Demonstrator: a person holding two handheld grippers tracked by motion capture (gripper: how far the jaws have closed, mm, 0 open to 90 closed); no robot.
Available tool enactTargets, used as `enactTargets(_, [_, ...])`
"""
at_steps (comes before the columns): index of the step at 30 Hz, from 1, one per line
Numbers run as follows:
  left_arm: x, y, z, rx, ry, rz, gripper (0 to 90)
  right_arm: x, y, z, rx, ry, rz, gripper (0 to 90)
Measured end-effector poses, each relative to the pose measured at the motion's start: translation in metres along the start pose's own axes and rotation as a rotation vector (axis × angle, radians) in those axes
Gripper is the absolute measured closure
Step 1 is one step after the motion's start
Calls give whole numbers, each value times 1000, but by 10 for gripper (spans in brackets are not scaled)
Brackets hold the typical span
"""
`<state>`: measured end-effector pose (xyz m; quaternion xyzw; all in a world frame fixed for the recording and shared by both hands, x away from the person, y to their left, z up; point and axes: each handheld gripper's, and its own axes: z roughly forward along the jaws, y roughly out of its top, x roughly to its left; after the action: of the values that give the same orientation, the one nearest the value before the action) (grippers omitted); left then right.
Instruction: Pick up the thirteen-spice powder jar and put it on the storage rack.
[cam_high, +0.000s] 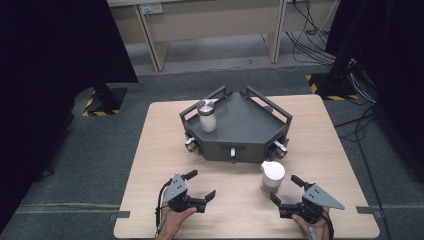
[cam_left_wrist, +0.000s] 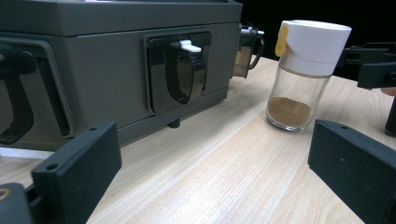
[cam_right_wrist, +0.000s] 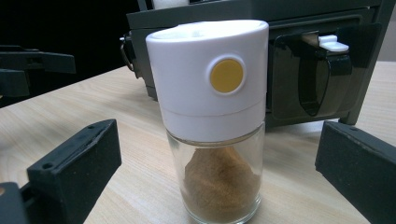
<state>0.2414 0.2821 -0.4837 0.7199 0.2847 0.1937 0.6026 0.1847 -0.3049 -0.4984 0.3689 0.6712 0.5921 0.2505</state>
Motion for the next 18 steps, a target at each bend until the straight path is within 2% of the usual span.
enactTargets(13, [1, -1, 0, 1, 1, -9, 24, 4, 2, 8, 10, 3, -16, 6])
enactTargets(18, [1, -2, 1, 5, 1, -13, 24, 6, 4, 11, 11, -10, -28, 6])
